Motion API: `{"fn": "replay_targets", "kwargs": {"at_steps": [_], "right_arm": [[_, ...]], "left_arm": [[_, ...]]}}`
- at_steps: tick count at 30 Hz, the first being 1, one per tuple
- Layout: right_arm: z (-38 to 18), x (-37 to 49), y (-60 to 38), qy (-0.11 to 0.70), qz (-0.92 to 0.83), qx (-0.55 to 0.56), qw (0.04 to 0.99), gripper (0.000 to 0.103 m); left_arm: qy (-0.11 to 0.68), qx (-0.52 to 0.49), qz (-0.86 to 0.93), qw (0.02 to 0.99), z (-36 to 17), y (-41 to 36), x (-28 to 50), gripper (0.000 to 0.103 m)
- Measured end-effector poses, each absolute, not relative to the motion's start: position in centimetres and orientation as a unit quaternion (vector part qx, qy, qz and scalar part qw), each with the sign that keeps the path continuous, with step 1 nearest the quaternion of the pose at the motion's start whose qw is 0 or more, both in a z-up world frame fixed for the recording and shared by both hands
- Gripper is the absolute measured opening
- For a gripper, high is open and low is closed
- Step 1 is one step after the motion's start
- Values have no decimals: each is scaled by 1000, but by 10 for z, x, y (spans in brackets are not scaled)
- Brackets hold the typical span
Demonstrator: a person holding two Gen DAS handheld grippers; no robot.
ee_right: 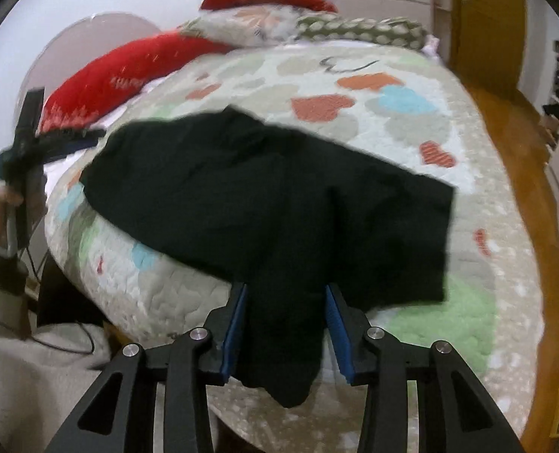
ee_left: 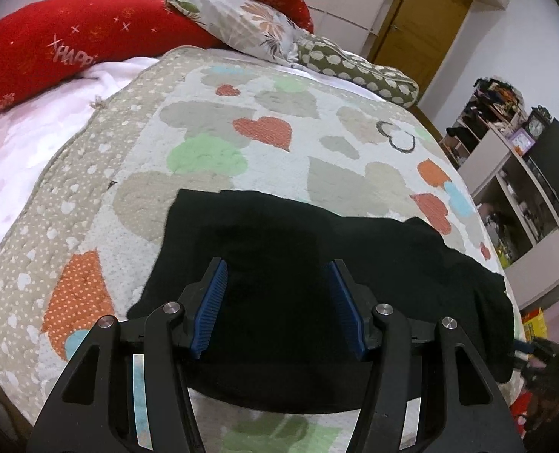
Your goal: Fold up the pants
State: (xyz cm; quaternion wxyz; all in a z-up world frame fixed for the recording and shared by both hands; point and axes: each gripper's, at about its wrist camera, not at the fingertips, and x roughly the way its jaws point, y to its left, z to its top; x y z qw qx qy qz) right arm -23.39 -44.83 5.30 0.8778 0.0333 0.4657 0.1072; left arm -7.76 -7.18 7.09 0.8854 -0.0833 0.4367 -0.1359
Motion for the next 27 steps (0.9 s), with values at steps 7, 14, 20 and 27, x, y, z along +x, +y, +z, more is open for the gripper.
{"fn": "replay_targets", "kwargs": {"at_steps": [7,14,20,27], "right_arm": [[60,-211,-485,428,61,76,899,45],[39,-187,-470,457,63,34,887,7],[99,-178,-492,396,-24,-59,916,7],[73,-168,-539,423,-86,2,902,13]], "left_arm": [[444,-86,-144,880,68,-78,-78,55],[446,-80,-148,879,69,-82,-79,55],[445,-97,-141,879,67,-75,-75,55],[455,-83,-131,877,58,-72,-76,55]]}}
